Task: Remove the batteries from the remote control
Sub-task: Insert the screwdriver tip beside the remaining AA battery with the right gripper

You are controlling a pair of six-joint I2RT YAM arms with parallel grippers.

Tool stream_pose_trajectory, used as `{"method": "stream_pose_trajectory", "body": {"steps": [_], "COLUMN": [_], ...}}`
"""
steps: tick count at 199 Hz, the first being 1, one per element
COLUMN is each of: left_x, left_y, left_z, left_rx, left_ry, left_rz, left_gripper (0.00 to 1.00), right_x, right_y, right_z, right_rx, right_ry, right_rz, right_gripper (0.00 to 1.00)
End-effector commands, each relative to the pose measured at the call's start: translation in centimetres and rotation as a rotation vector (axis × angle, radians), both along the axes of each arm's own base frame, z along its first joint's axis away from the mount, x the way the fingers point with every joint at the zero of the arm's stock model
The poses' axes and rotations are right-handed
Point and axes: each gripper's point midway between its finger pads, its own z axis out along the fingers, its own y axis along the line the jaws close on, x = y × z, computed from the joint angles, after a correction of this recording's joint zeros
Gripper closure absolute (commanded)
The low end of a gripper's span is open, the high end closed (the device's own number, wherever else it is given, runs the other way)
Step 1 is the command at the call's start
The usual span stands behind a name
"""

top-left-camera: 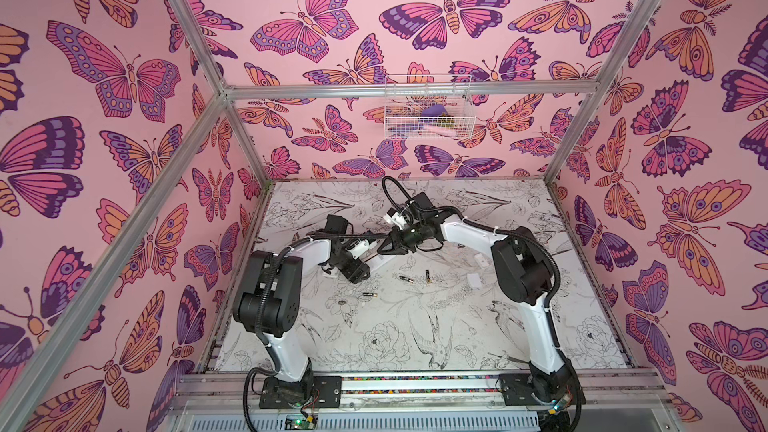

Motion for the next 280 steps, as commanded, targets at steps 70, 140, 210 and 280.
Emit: {"method": "stream_pose_trajectory", "body": {"steps": [70, 140, 210, 280], "left_x": [-0.8, -0.9, -0.7, -0.8], "left_y": [-0.1, -0.3, -0.3, -0.3], "left_z": [-1.1, -0.8, -0.9, -0.6], "left_rx": [-0.026, -0.035, -0.022, -0.022], "left_ry": [0.099, 0.092, 0.086, 0.08], "left_rz": [0.013, 0.002, -0.005, -0.007], "left_gripper": [0.47, 0.49, 0.48, 0.47], "right_x": [-0.4, -0.9, -1.6, -0.4], "right_y": [-0.2, -0.3, 0.4, 0.9], "right_z": [-2.3, -3.9, -6.2, -4.6], "right_rx": [-0.059, -0.119, -0.103, 0.043], "right_ry": [0.017, 0.029, 0.093, 0.174], "right_rz": [0.046, 0.074, 0.098, 0.049], "right_gripper": [1.0, 1.0, 1.0, 1.0]}}
